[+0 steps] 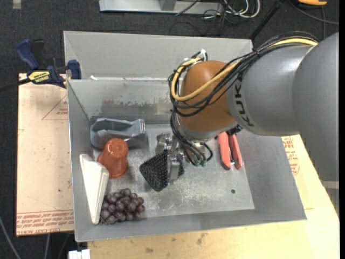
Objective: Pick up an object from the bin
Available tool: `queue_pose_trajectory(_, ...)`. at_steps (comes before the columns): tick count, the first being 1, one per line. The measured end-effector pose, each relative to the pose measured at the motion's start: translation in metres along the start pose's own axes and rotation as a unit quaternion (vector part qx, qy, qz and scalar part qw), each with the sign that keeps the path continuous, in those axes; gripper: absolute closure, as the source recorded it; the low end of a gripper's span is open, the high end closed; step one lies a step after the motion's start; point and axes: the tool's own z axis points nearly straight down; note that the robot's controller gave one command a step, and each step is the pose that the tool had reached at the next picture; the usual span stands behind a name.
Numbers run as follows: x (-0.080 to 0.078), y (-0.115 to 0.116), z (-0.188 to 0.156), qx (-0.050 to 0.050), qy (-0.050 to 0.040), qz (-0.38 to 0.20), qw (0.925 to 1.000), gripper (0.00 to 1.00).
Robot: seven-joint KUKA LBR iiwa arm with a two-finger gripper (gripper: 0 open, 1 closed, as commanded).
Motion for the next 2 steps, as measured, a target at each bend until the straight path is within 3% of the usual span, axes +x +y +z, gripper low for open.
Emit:
queue_pose_trajectory(1,-0.0016,-0.0031,-0.0244,0.001,0.0112,-0.003,0.9999,1.0)
queue_pose_trajectory(2,-0.0107,-0.0093,-0.0154,0.0,-0.0018,-0.014,0.9999,1.0)
